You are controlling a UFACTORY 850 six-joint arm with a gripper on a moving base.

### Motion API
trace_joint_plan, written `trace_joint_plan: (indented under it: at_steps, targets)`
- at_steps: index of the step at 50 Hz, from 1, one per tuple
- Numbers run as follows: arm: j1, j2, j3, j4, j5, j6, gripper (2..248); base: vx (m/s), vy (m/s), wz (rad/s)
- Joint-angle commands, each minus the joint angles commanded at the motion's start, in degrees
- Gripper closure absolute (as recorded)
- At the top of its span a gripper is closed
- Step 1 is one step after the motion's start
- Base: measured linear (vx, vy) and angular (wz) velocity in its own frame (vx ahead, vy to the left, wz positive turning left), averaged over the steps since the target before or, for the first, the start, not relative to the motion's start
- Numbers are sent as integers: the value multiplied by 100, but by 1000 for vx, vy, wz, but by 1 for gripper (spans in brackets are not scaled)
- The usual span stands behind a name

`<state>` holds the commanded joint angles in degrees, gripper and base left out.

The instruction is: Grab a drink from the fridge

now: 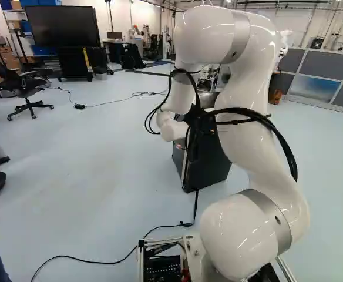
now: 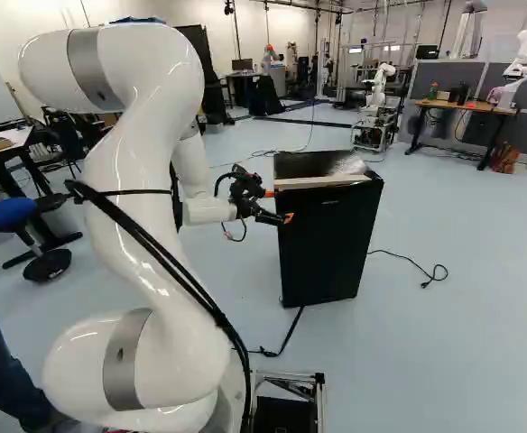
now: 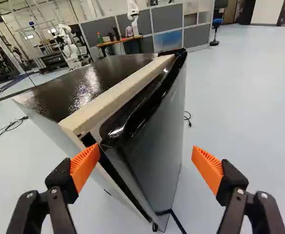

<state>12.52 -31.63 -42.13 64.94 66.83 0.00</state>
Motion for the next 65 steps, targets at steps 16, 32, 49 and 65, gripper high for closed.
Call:
trace_joint_plan:
  at_steps: [16,32,49,65]
  targets:
    - [49,232,366,0,0,0,3,0,0,0]
    - [122,126,198,0,0,0,3,0,0,0]
    - [98,-154,-245,0,0,0,3,0,0,0]
    - [-181,-268,-427,100,-47,0,3,0,0,0]
